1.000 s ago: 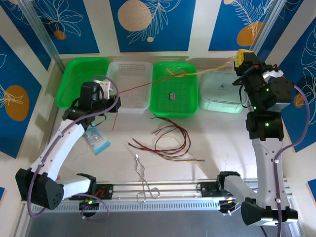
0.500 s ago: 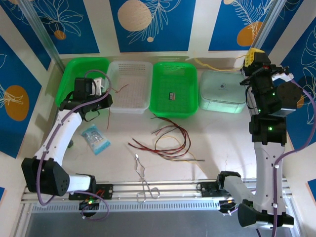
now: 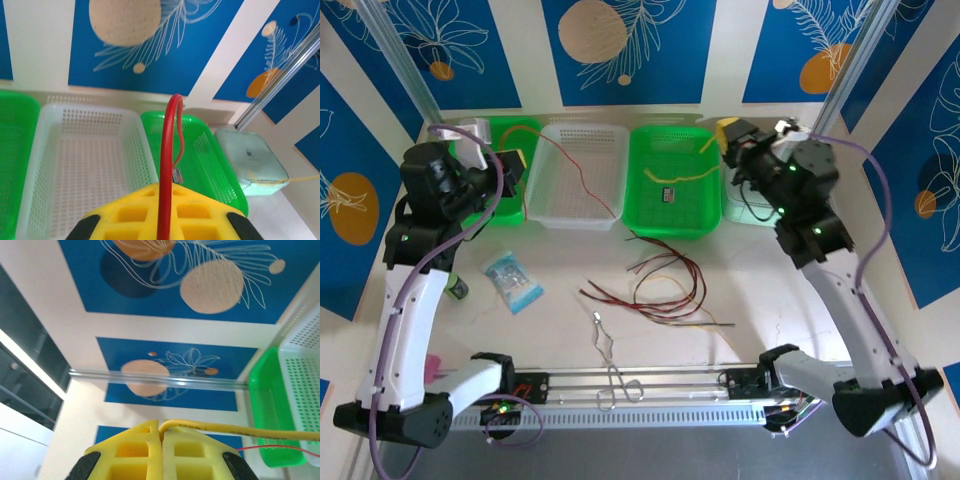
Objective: Untangle the cables
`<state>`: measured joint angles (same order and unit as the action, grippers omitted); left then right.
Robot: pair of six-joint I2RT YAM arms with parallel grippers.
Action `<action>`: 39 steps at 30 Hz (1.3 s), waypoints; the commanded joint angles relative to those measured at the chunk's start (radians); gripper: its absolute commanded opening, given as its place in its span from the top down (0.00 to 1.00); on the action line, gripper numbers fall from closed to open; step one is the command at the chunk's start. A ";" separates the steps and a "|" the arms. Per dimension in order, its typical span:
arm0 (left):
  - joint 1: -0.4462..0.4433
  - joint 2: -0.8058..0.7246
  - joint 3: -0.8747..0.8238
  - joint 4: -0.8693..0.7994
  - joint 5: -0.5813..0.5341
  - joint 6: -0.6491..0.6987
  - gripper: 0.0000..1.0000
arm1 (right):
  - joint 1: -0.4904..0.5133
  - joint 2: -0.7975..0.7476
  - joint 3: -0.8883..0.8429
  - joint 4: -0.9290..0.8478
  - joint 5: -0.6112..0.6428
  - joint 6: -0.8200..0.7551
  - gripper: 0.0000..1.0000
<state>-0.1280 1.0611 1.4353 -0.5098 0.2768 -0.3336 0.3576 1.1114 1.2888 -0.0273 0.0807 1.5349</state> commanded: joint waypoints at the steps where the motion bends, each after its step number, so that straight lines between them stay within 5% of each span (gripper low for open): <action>1: 0.010 -0.014 0.039 0.018 -0.073 0.025 1.00 | 0.067 0.065 -0.010 0.118 0.081 -0.105 1.00; 8: 0.010 0.022 0.139 0.048 -0.192 0.109 1.00 | 0.181 0.343 0.010 0.408 0.125 -0.157 1.00; 12: 0.013 0.048 0.227 0.000 -0.430 0.211 1.00 | 0.245 0.528 0.121 0.519 0.138 -0.240 1.00; 19: 0.016 0.082 0.266 -0.027 -0.491 0.299 1.00 | 0.295 0.954 0.520 0.520 0.021 -0.313 1.00; 31: 0.034 0.128 0.240 -0.125 -0.472 0.329 1.00 | 0.334 1.513 1.232 -0.170 0.018 -0.120 1.00; 32: 0.036 0.139 0.252 -0.142 -0.477 0.332 1.00 | 0.336 1.532 1.265 -0.195 0.003 -0.133 0.98; 35: 0.039 0.151 0.265 -0.151 -0.488 0.340 1.00 | 0.349 1.534 1.331 -0.328 0.048 -0.185 0.63; 39: 0.042 0.169 0.296 -0.156 -0.528 0.353 1.00 | 0.342 1.461 1.261 -0.345 0.085 -0.181 0.36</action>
<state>-0.1001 1.2312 1.6741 -0.6567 -0.2058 -0.0120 0.6975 2.6644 2.5504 -0.3016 0.1337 1.3544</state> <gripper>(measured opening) 0.062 0.620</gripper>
